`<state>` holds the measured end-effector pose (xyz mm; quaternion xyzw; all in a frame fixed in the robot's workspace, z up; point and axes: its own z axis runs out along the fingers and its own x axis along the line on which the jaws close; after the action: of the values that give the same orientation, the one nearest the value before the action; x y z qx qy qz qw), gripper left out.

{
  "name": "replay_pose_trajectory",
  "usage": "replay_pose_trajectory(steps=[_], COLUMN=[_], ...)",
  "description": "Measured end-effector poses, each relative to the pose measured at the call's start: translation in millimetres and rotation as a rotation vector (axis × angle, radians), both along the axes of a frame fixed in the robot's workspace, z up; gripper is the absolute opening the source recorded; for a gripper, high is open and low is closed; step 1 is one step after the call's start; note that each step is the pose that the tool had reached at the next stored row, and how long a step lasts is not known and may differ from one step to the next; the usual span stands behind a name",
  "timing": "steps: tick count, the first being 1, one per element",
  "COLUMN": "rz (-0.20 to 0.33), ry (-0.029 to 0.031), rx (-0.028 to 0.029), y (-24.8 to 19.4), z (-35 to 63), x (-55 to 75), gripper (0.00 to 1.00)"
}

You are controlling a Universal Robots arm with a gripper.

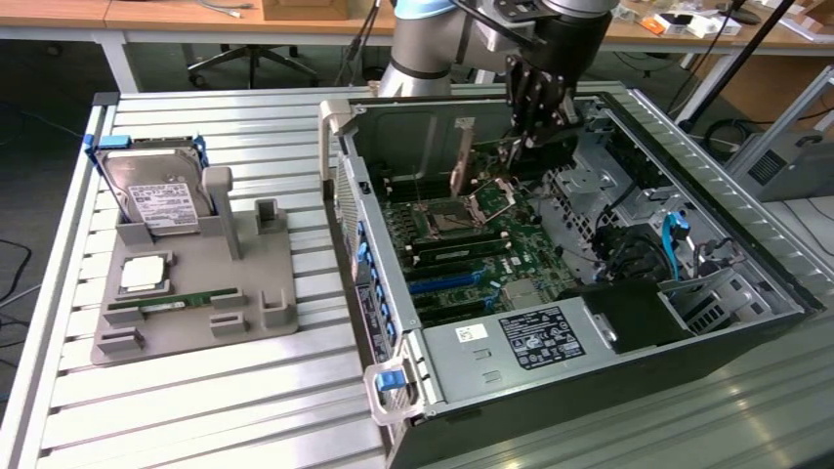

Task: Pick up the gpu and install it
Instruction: 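Insert the gpu into the slot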

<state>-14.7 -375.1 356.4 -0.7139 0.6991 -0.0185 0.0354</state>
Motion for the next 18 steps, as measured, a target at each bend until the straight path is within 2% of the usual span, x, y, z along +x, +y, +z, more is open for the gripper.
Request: replay_pose_trajectory(steps=[3,4,5,6,8,9,10,11,18], rz=[-0.022,-0.022,-0.022,-0.022,-0.022,-0.022,-0.022,-0.022,-0.022], ry=[0.0,0.0039,0.0249,0.0523,0.0877,0.1006,0.1088,0.1126,0.1125], rx=[-0.0001,0.0002,-0.0003,-0.0005,-0.001,-0.0009,-0.0012,-0.0014,-0.0012], y=[0.0,0.1,0.0,0.0,0.0,0.0,0.0,0.0,0.0], z=[-0.4,-0.7,-1.3,-2.2,-3.1,-3.4,-3.5,-3.4,-3.5], x=[0.0,0.0,0.0,0.0,0.0,0.0,0.0,0.0,0.0], gripper=[0.27,0.27,0.27,0.27,0.27,0.27,0.27,0.27,0.27])
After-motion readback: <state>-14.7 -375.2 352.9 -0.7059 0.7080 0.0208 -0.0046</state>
